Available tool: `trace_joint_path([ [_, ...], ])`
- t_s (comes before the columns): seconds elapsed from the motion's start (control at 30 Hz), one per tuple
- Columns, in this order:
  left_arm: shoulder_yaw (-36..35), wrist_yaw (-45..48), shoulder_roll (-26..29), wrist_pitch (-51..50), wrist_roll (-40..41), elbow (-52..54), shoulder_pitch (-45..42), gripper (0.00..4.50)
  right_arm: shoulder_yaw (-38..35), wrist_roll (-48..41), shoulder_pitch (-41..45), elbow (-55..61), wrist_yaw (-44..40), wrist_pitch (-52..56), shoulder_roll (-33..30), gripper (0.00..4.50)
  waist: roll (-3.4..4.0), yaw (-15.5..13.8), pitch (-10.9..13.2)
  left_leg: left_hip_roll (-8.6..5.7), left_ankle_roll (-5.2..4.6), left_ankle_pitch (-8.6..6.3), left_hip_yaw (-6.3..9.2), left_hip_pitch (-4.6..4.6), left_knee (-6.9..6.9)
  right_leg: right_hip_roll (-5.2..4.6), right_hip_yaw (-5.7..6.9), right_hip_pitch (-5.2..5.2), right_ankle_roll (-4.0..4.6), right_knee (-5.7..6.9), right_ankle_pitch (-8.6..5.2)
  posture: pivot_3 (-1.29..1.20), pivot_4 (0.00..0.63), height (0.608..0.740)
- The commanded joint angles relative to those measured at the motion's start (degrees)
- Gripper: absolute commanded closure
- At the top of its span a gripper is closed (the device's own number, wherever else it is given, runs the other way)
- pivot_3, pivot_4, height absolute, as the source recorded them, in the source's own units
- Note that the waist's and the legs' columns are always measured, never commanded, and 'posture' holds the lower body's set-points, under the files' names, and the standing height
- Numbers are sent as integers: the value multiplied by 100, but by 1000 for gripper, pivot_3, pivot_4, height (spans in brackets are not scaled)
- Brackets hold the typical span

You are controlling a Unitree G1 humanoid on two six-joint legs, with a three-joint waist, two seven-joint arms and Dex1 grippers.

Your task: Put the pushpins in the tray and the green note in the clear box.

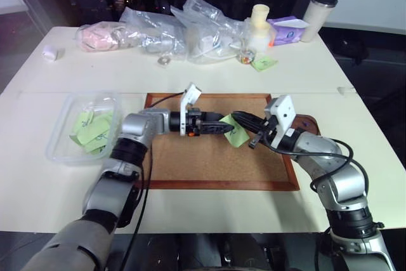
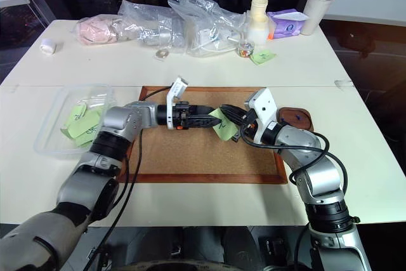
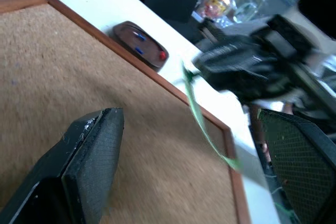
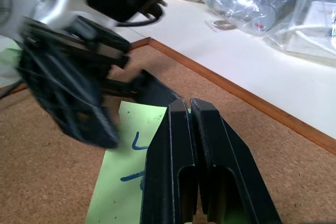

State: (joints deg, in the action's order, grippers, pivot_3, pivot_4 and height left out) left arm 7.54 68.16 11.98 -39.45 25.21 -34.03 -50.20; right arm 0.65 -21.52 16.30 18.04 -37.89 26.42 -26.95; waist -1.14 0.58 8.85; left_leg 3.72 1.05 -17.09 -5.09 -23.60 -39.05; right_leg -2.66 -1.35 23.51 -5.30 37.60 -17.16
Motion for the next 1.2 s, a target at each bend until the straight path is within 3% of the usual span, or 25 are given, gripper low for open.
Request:
trace_joint_path([
  [0.03, -128, -31, -125, 168, -46, -238, -245, 873, -80, -66, 60, 178, 63, -14, 25, 4500, 0, 11, 0, 0, 0, 0, 0, 0, 0, 1, 0, 0, 0, 0, 0, 0, 150, 734],
  [0.27, -164, 48, -202, 185, -69, -428, -360, 4447, -86, -70, 10, 239, 163, 6, 61, 4500, 0, 6, 0, 0, 1, 1, 2, 0, 0, 1, 0, 1, 0, 3, 0, 0, 150, 734],
  [0.67, -697, -776, -454, -912, 107, -816, -585, 4485, -267, -86, -21, 185, 520, -76, 284, 4500, 0, 6, 0, 0, 1, 1, 5, 0, -1, 1, 0, 1, 0, 5, 0, 0, 150, 734],
  [0.97, -759, -928, -505, -1325, 153, -425, -412, 4485, -443, -55, -125, 203, 850, -163, 439, 4500, 0, 8, 0, 0, 27, 15, 5, 0, -2, 1, 1, 2, 0, 9, 0, 0, 150, 734],
  [1.2, -5, -526, 47, 660, -676, 841, 1, 4485, -1840, -55, -493, 133, 1883, 60, 328, 4500, 1, -15, 0, 1, 48, 27, 3, 0, -1, -2, 0, 2, 0, 11, 0, 0, 150, 734],
])
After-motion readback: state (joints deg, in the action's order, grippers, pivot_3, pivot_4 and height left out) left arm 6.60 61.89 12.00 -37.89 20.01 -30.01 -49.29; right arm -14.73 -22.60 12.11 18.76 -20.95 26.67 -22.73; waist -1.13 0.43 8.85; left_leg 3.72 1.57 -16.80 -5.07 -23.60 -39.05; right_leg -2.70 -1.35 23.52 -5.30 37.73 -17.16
